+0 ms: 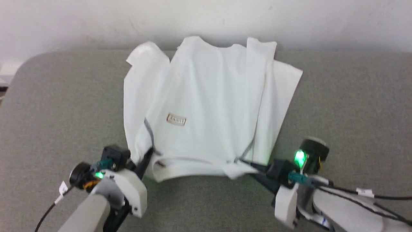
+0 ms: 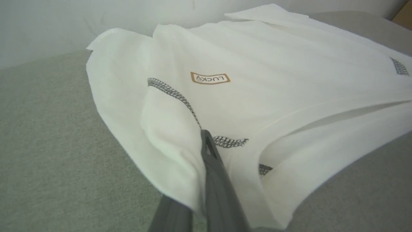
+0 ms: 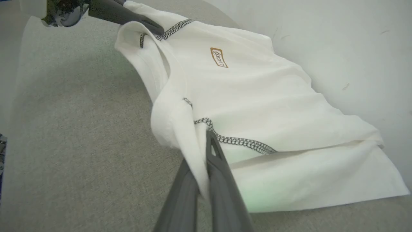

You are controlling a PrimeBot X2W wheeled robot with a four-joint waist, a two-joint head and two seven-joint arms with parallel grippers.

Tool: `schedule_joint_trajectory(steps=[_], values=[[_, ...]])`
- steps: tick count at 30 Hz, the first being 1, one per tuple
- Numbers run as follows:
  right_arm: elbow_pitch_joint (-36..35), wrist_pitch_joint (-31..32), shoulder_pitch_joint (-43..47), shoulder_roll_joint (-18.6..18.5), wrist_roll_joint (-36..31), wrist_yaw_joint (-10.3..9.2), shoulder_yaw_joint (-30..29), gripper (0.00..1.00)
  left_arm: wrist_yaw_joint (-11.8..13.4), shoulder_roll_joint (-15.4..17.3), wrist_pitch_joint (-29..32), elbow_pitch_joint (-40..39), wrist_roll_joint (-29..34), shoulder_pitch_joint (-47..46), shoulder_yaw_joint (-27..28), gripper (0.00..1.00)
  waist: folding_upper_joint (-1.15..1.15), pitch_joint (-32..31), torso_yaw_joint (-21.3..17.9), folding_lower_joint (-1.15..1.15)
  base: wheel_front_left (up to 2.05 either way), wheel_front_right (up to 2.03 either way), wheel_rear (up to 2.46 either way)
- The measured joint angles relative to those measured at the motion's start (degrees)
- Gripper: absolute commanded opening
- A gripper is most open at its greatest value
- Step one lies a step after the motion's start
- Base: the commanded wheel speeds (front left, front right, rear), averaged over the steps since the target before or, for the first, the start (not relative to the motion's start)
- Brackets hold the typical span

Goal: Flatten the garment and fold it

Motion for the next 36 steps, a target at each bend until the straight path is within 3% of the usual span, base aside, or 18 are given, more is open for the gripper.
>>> schedule_joint_trajectory(steps=[7, 17, 21, 28, 29, 30, 31, 36], values=[[-7.8, 10.2, 6.4, -5.8, 11.4, 0.0, 6.0, 0.0, 3.2, 3.5, 7.2, -9.9, -2.5, 11.9, -0.7, 0.0, 0.0, -6.2, 0.7, 0.0, 0.0, 0.0, 0.0], [-16.3, 26.2, 13.6, -13.6, 24.6, 0.01, 7.6, 0.0, 5.2, 7.4, 21.0, -21.2, -8.3, 23.5, -3.3, 0.0, 0.0, -11.4, 1.9, 0.01, 0.0, 0.0, 0.0], [-17.5, 30.9, 16.1, -14.9, 26.7, 0.02, 6.6, 0.0, 5.5, 8.0, 25.0, -23.6, -9.5, 25.5, -4.6, 0.0, 0.0, -11.8, 2.4, 0.02, 0.0, 0.0, 0.0], [-17.8, 32.9, 19.7, -15.0, 26.2, 0.01, 4.9, 0.0, 5.4, 7.6, 27.4, -22.9, -10.8, 26.5, -6.5, 0.0, 0.0, -11.2, 2.4, 0.02, 0.0, 0.0, 0.0], [-17.7, 32.6, 20.1, -14.9, 25.9, 0.02, 4.3, 0.0, 5.4, 7.3, 27.1, -22.5, -10.9, 26.5, -6.4, 0.49, 0.0, -11.1, 2.3, 0.02, 0.0, 0.0, 0.0], [-17.7, 31.7, 20.2, -14.8, 25.1, 0.02, 3.4, 0.85, 5.4, 7.2, 26.7, -22.2, -10.8, 26.4, -6.4, 1.0, 0.0, -11.0, 2.3, 0.02, 0.0, 0.0, 0.0], [-17.7, 31.1, 20.3, -14.7, 24.8, 0.02, 2.5, 1.0, 5.4, 7.0, 26.2, -22.0, -10.8, 26.2, -6.2, 1.0, 0.0, -10.9, 2.2, 0.02, 0.0, 0.0, 0.0], [-19.4, 30.2, 20.3, -16.2, 24.8, 0.0, -3.2, 1.0, 6.2, 7.0, 22.9, -21.8, -10.8, 24.3, -3.7, 1.0, 0.0, -10.8, 2.1, 0.02, 0.0, 0.0, 0.0]])
